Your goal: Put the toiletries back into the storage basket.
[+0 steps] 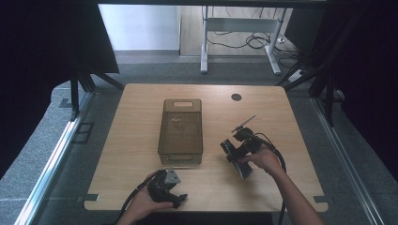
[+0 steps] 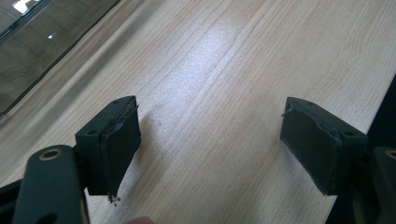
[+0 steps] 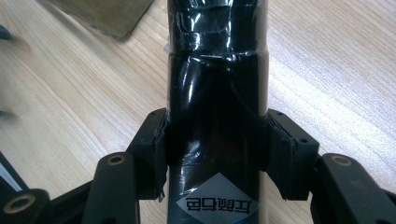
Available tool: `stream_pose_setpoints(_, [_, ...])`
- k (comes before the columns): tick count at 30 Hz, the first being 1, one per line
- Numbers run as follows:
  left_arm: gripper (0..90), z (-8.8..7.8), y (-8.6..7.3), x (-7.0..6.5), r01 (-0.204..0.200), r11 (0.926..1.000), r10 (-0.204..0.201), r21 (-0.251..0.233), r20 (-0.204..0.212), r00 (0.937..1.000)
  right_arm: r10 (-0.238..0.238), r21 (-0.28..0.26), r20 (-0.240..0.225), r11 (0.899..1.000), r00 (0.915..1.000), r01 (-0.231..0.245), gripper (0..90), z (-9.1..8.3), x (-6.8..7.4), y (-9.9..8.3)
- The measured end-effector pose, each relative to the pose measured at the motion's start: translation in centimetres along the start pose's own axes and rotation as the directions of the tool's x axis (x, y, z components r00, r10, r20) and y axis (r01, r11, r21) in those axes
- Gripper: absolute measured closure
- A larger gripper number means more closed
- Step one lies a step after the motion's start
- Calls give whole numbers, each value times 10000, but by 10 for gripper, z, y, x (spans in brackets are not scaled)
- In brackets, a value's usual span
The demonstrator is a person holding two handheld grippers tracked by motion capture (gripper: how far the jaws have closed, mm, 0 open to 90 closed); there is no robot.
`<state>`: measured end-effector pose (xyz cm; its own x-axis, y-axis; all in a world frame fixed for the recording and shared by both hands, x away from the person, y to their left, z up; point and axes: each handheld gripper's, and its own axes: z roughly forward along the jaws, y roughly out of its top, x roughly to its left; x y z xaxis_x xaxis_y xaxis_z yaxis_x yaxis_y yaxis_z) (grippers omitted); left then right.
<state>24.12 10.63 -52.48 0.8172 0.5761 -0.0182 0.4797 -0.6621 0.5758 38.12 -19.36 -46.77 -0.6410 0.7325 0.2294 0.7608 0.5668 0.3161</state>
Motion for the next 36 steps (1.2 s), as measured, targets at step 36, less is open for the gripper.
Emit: stream_pose_setpoints(36, [203, 1, 0, 0, -10, 10000, 10, -31, 2, 10000, -202, -261, -388, 9995, 9990, 192, 461, -5, 16, 18])
